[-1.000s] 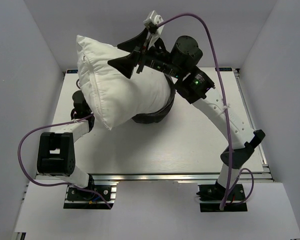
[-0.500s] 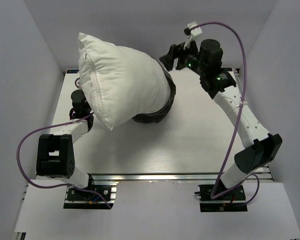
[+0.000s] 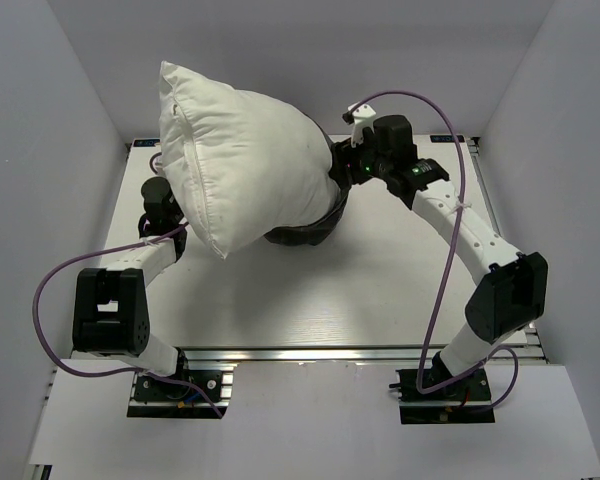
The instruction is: Put the pillow into the pillowcase
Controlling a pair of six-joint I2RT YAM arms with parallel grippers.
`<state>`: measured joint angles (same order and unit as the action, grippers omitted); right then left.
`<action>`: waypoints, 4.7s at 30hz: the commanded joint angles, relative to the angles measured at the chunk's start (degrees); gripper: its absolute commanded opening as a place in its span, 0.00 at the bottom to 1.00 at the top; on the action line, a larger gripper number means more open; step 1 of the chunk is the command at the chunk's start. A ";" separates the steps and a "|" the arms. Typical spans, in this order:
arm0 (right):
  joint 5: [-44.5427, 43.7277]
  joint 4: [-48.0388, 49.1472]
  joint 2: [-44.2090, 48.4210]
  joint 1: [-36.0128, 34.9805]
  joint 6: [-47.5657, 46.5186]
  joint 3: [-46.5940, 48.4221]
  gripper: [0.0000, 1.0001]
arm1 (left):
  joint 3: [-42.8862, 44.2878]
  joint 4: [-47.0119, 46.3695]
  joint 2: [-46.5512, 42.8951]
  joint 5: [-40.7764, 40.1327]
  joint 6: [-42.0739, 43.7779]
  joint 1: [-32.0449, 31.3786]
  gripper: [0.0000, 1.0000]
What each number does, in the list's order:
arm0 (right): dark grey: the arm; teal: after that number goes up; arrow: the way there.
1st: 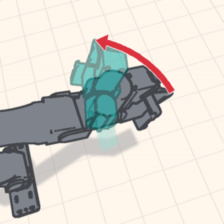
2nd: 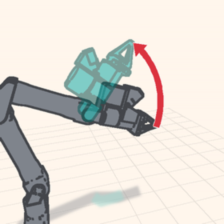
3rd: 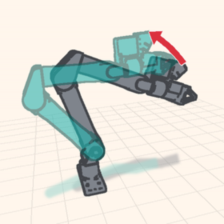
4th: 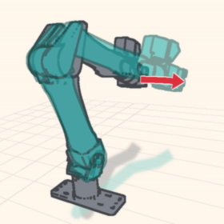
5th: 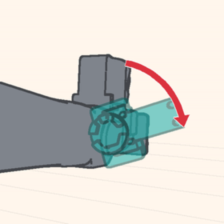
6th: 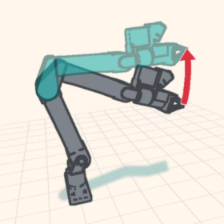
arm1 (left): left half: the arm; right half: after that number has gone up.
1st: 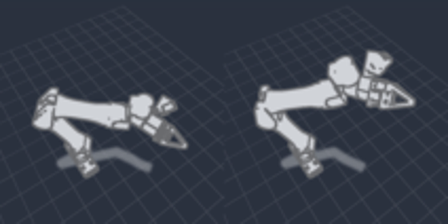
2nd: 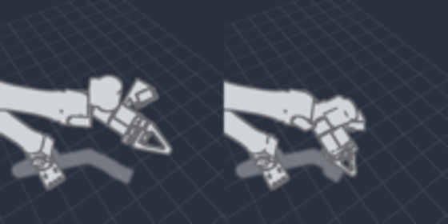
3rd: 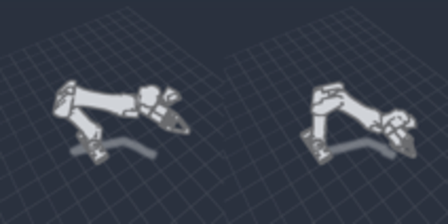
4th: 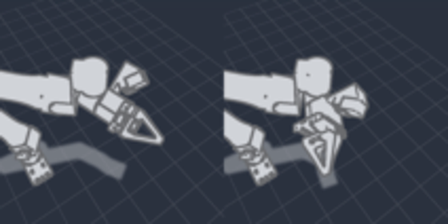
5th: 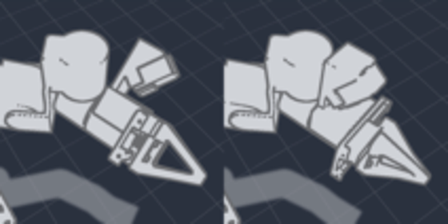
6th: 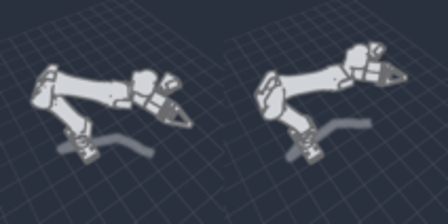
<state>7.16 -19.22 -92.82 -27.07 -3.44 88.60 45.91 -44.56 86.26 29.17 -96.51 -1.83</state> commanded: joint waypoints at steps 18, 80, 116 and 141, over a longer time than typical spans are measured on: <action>7.33 -5.37 -1.32 -0.09 0.97 17.19 0.00 | 7.69 6.22 -5.04 -3.41 0.18 0.24 0.00; -3.82 12.63 -5.08 -5.28 4.50 10.96 0.00 | 34.23 25.83 12.16 6.61 10.63 1.47 0.00; 5.66 16.67 -27.34 2.46 8.09 24.34 0.00 | 63.14 60.80 41.44 -2.36 28.65 3.06 0.00; 3.13 22.12 -9.32 -19.34 -25.03 8.70 0.00 | 47.87 9.17 43.02 10.73 9.42 -1.43 0.00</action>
<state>13.47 0.08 -102.50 -46.26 -25.43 93.47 94.96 -15.94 132.25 38.81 -81.76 -3.51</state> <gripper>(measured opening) 0.012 0.010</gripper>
